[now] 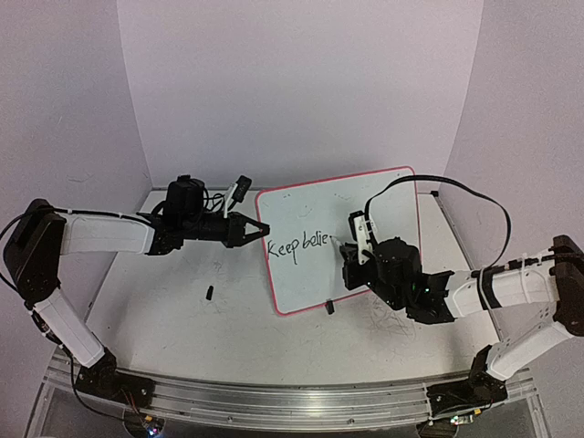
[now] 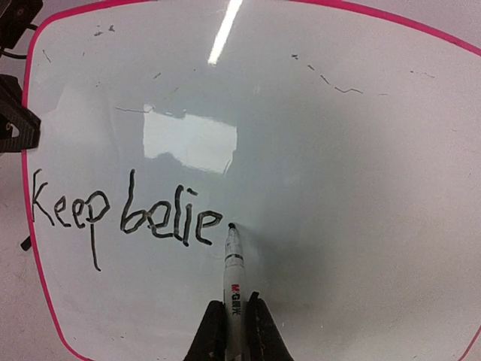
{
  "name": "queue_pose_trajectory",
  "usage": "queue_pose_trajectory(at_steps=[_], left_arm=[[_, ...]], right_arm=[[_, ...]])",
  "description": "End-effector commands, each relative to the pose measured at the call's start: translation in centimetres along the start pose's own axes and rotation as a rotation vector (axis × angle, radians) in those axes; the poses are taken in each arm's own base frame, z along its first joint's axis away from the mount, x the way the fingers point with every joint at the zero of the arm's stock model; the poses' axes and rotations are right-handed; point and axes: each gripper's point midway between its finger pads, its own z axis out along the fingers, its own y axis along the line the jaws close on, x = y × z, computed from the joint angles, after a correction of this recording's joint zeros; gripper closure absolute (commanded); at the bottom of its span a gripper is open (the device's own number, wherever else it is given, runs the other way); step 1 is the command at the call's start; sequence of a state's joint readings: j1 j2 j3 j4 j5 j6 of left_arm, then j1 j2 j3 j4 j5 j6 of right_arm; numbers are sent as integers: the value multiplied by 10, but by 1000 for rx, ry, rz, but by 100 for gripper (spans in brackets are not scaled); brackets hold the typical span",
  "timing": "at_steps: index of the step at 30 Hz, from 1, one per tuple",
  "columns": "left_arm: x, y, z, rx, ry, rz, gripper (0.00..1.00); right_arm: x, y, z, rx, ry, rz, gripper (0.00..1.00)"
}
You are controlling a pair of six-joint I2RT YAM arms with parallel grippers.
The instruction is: Write a sentence on the whiteboard
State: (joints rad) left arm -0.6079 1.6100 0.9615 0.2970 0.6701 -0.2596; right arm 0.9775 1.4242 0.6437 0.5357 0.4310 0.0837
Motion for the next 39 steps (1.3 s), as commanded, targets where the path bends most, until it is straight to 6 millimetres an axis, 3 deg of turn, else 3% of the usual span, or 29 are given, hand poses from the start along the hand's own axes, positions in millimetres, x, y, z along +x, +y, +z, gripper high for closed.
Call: queue_pose_trajectory(at_steps=[1, 17, 39], left_arm=[[-5, 0, 0, -37, 2, 86, 100], [-4, 0, 1, -35, 6, 84, 100], [-5, 0, 1, -38, 4, 88, 100]], right_arm=[[-27, -2, 1, 20, -73, 33, 100], [-26, 2, 7, 17, -70, 21, 100], [12, -8, -3, 35, 37, 20, 100]])
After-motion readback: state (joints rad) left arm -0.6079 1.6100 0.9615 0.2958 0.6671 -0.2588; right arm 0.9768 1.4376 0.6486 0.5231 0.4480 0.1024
